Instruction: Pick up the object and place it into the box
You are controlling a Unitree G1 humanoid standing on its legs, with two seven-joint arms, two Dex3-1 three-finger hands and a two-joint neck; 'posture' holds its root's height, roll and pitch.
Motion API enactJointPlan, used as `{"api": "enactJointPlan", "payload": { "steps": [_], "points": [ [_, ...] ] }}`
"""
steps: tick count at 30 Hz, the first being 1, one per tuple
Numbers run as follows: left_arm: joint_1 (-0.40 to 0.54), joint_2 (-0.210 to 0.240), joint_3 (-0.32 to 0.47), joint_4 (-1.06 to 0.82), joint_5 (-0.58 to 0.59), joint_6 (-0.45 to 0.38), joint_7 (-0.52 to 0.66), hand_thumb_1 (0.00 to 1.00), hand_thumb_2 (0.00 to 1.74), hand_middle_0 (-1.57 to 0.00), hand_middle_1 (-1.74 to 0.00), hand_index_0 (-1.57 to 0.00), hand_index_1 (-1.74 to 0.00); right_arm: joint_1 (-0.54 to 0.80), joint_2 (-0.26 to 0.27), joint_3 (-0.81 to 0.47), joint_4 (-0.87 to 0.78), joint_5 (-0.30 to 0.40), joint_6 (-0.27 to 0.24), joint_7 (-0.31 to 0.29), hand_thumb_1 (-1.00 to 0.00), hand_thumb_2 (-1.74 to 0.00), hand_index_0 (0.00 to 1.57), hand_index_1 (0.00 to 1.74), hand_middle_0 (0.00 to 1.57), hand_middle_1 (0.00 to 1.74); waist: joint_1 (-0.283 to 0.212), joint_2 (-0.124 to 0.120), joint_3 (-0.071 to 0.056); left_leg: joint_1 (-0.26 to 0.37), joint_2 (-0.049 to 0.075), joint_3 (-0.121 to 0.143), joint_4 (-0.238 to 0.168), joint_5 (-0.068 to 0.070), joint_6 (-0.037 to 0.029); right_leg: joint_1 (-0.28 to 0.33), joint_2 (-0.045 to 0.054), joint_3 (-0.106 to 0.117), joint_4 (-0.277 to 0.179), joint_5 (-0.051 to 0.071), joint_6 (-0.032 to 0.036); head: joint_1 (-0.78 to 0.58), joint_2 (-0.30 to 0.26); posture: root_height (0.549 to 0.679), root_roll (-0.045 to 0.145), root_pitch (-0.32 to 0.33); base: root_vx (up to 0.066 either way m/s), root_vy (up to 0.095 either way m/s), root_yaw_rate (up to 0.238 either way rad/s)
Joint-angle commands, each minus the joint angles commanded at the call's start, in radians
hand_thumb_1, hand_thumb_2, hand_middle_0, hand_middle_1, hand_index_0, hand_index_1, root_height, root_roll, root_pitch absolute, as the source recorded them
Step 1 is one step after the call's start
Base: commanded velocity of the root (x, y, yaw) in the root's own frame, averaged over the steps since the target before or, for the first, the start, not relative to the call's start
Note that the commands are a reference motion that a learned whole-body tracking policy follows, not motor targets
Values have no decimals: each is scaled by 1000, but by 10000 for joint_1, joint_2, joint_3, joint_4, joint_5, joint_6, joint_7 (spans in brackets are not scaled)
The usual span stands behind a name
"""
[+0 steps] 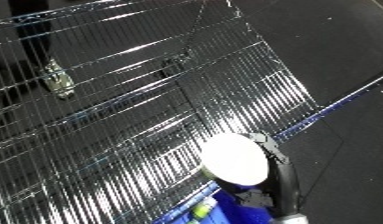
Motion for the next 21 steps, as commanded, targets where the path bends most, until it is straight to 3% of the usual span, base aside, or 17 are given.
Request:
{"api": "enactJointPlan", "payload": {
  "steps": [7,13,17,21],
  "points": [
    [376,-237,165,1,-55,-210,12,1000,1740,-1570,-1740,-1570,-1740,1223,29,-880,-123,583,-676,-44,-800,-1392,1256,1392,1256,1392,-516,222,0,476,59,352,-203,-88,14,158,29,255,-120,-23,11,484,-26,632,74,108,-3,96,-147],
    [492,-298,201,36,-95,-318,-2,1000,1740,-1570,-1740,-1570,-1740,1538,54,-1077,-117,655,-870,-40,-800,-1392,1256,1392,1256,1392,-646,288,0,614,72,460,-254,-118,19,204,48,336,-156,-31,9,667,-18,632,77,105,-1,29,-58],
    [709,-474,353,160,-238,-655,3,1000,1740,-1570,-1740,-1570,-1740,2304,24,-1628,336,656,-1332,190,-800,-1392,1256,1392,1256,1392,-1132,494,0,1000,83,763,-392,-189,18,303,101,565,-305,-22,7,847,-192,634,86,101,-4,128,-273],
    [565,-554,320,281,-278,-843,88,1000,1740,-1570,-1740,-1570,-1740,2343,-170,-1761,835,811,-1482,374,-800,-1392,1256,1392,1256,1392,-1289,589,0,1205,58,878,-578,-164,12,397,134,651,-507,26,22,1104,-234,636,88,101,-24,36,-109]
  ]
}}
